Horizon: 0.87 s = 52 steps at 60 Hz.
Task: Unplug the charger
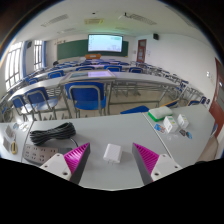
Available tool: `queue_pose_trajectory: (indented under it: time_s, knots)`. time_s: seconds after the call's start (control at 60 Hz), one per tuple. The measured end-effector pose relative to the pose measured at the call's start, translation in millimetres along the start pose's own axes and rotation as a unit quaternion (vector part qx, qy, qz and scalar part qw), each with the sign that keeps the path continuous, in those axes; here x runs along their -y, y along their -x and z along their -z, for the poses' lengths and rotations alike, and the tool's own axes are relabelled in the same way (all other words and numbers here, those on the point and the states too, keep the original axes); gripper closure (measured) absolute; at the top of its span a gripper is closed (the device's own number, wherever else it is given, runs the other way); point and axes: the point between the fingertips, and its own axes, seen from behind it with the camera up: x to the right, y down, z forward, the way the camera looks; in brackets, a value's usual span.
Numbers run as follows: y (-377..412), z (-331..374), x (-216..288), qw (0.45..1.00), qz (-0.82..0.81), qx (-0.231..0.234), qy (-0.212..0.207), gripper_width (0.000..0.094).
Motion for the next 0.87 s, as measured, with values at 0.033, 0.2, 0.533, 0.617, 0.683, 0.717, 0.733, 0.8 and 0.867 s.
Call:
queue_pose_trajectory:
  time_s: [0.033, 0.2, 0.533, 0.617, 0.683, 0.717, 0.733, 0.8, 0.867]
  knots:
    - [1, 15, 3, 1.0, 0.002, 0.0, -0.008, 0.0077]
    - [11, 104, 8, 0.999, 0.011, 0.004, -0.039, 0.0083]
    - [21, 254, -35, 0.998, 0.033, -0.006, -0.05, 0.0083]
    - [24, 273, -42, 0.998, 0.038, -0.006, -0.055, 0.0084]
    - [26, 282, -45, 0.998, 0.041, -0.005, -0.057, 0.0084]
    - [28, 285, -46, 0.998, 0.039, -0.003, -0.058, 0.0084]
    - [29, 286, -46, 0.998, 0.037, -0.002, -0.059, 0.0084]
    - [29, 290, -46, 0.998, 0.033, -0.003, -0.059, 0.0084]
    - [29, 291, -44, 0.998, 0.033, -0.007, -0.061, 0.0085]
